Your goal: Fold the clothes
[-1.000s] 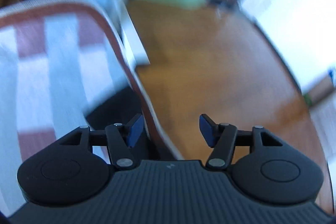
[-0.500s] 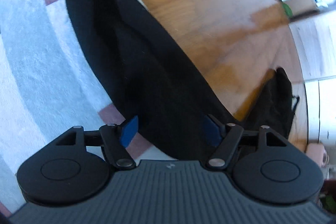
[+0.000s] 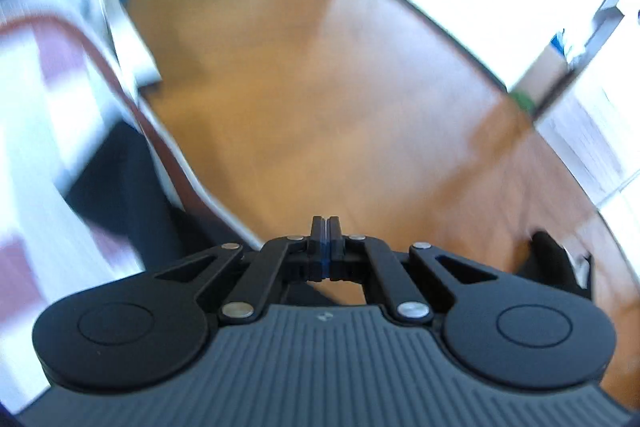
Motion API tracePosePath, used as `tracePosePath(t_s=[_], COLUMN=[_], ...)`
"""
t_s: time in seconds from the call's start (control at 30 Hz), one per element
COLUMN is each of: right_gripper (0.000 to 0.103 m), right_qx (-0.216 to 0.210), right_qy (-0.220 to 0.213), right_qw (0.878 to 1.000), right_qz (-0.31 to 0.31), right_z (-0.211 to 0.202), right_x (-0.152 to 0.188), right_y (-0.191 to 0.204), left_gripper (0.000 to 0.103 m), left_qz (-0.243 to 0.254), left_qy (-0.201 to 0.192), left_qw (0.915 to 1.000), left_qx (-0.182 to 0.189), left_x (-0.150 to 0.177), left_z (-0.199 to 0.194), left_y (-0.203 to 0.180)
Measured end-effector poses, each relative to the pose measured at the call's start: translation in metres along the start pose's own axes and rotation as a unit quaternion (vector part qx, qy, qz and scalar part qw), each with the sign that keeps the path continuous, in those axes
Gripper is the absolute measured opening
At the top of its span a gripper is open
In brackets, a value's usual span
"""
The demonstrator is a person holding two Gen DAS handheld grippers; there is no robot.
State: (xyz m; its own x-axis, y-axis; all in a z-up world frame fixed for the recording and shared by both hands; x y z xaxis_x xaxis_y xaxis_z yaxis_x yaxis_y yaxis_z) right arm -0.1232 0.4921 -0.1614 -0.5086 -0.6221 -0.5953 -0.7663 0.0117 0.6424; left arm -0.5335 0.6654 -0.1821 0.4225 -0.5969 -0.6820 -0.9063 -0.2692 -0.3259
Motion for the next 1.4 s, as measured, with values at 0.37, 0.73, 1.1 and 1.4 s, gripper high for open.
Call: tracePosePath(t_s=[0.37,0.73,1.1,1.4], right_gripper=[0.009,0.009,0.032,0.006], right_qx=[0.062,0.05,0.049,0.049], right_qy=[-0.037,-0.029,0.055,0.161], right_qw=[0.997,0.994,0.997,0.948], right_qz=[0.031,0.096,0.005,-0.272], right_z=[0.009,0.03,0.071,0.09], right_x=[-0.014,-0.023,0.023,0.094], right_y=[-0.03,-0.051,-0.005,0.057], left_gripper=[0.076,0.008,0.006,0.006], left_qz=[-0.09,-0.041,-0.021,-0.067], left_qy=[0.247,0.172,0.078,0.091], left_qw=[0.9629,0.9794,0.988,0.9934], left_qx=[0.063,0.098,0.131,-0.021], left_x=[0.078,0.061,0.031,0.028], left_z=[0.039,0.049,0.032,0.044], left_y=[0.004,-0.034,-0.046,0.026])
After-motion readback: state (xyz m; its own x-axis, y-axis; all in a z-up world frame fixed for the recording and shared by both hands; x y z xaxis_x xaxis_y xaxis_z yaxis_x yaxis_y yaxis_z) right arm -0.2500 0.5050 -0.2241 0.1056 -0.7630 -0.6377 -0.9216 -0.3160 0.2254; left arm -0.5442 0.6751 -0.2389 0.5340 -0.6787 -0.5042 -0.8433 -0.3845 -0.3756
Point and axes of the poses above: each gripper's, at about its wrist camera, not at the fingertips, and z roughly the way its jaws point, y to its left, x to its underside, the point moved 8 cm from there along z, roughly the way its jaws point, and after that the axes turned 5 degrees about z, right-handed, at the moved point
